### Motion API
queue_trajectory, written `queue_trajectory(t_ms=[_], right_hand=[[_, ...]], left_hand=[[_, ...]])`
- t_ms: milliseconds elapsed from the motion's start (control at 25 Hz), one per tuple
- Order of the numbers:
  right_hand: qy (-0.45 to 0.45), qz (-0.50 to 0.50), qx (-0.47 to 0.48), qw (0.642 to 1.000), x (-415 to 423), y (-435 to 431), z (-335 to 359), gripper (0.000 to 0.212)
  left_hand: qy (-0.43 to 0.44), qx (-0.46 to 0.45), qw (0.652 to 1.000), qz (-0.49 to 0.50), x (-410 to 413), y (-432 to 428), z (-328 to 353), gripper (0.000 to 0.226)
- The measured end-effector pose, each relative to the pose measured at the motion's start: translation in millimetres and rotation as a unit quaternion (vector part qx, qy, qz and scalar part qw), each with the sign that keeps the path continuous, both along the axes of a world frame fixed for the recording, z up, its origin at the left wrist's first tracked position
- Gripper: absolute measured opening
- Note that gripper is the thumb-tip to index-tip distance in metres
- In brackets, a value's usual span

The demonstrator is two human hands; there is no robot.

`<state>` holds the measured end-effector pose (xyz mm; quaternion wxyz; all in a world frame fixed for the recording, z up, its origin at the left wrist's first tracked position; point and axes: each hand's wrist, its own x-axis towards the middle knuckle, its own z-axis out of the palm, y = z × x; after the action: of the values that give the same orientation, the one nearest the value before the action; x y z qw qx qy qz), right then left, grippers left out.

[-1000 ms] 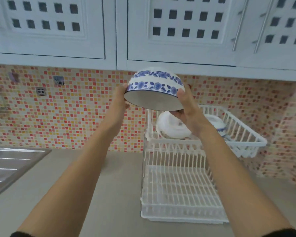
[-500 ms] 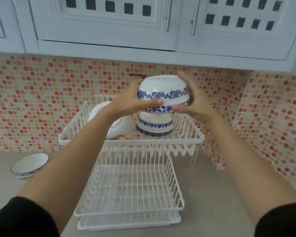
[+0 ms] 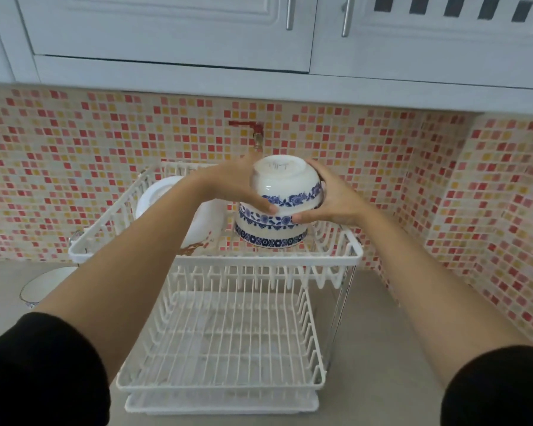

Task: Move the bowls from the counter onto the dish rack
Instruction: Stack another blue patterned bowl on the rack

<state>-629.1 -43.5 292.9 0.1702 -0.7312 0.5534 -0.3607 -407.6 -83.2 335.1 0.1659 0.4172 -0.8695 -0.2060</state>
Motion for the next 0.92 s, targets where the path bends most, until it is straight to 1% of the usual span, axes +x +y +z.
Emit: queue_trajectory(t_ms=[80, 200, 320, 400, 520, 640, 720, 920], right_hand=[[0.027, -0.011, 0.015, 0.999, -2, -10, -1, 0.124], [0.083, -0.033, 0.050, 0.995, -3, -19, -1, 0.130], [0.143, -0.051, 0.061, 0.987, -4, -23, -4, 0.129], [0.153, -0.045, 0.072, 0.985, -4, -24, -5, 0.126], [0.170, -0.029, 0.085, 0.981, -2, -27, -5, 0.120], [0.205, -0.030, 0.098, 0.973, -1, -32, -5, 0.123], [0.221, -0.035, 0.108, 0.969, -1, -33, -6, 0.120], [0.253, -0.042, 0.114, 0.960, 1, -31, -5, 0.112]], left_hand=[[-0.016, -0.002, 1.000, 0.007, -3, -6, -2, 0.112], [-0.048, 0.029, 0.998, 0.010, -8, -15, -5, 0.105], [-0.102, 0.020, 0.994, 0.028, -16, -17, -6, 0.109], [-0.136, 0.011, 0.990, 0.037, -21, -19, -7, 0.110], [-0.165, 0.016, 0.985, 0.039, -25, -22, -9, 0.105], [-0.189, 0.025, 0.981, 0.045, -27, -23, -13, 0.101], [-0.203, 0.028, 0.978, 0.046, -28, -25, -14, 0.099], [-0.263, 0.000, 0.962, 0.074, -32, -22, -13, 0.106]])
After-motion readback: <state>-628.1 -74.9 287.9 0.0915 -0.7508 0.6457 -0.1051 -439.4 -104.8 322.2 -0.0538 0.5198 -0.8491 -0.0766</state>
